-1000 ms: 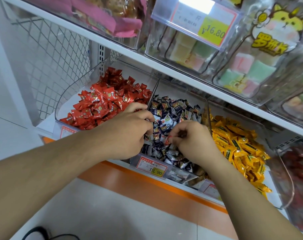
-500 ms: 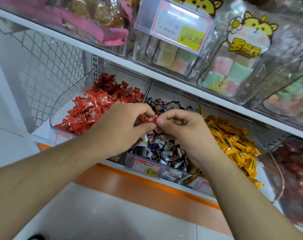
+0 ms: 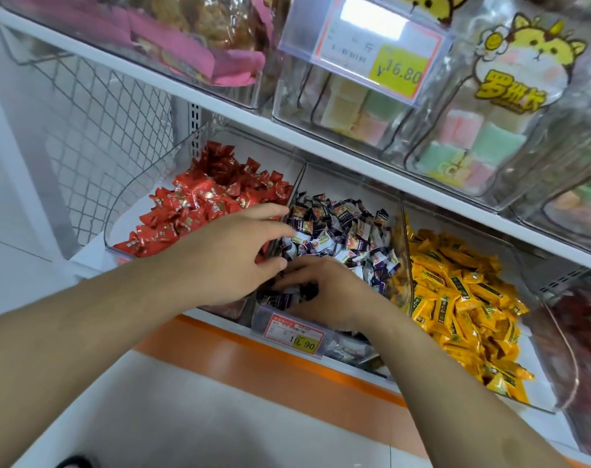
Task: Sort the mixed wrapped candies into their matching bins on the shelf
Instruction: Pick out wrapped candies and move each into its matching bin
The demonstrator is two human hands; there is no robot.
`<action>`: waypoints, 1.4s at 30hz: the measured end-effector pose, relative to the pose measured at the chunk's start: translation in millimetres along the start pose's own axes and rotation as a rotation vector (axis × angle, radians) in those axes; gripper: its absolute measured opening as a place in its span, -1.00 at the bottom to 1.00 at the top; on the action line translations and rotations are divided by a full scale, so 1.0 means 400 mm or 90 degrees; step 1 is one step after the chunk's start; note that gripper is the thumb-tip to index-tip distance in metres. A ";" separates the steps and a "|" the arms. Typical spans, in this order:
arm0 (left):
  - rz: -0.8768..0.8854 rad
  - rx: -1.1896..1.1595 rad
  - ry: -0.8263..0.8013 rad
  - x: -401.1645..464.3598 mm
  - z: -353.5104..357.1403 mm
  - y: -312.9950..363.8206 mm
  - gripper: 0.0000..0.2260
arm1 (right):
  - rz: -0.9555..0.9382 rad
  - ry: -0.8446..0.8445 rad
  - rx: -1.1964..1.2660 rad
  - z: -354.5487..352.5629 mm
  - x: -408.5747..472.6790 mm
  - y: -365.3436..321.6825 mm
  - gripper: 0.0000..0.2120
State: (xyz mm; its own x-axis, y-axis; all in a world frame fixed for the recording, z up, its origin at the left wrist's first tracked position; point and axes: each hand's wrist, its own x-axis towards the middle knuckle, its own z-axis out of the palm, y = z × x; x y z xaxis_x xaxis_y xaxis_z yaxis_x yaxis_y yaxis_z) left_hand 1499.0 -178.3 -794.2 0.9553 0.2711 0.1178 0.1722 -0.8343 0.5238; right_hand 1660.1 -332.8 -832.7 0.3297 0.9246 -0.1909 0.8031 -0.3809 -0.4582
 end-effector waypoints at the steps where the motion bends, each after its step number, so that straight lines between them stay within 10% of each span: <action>1: 0.001 -0.004 0.000 0.001 0.002 -0.004 -0.58 | 0.008 0.011 -0.019 -0.005 -0.003 0.003 -0.63; 20: -0.005 -0.026 -0.002 0.004 0.006 -0.007 -0.70 | 0.080 0.182 -0.132 -0.079 -0.058 -0.009 -0.79; 28: -0.006 -0.025 0.010 0.003 0.013 0.000 -0.78 | 0.013 -0.007 -0.142 0.019 0.017 -0.005 -0.62; 42: -0.001 -0.026 -0.001 0.003 0.008 -0.007 -0.80 | 0.125 0.033 -0.165 -0.047 -0.036 0.022 -0.80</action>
State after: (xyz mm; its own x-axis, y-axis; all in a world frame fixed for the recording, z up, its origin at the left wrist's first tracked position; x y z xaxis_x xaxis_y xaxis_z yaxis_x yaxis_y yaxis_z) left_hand 1500.3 -177.0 -798.1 0.9556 0.2710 0.1154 0.1633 -0.8135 0.5581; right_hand 1671.8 -349.5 -817.8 0.5104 0.8349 -0.2060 0.8192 -0.5449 -0.1789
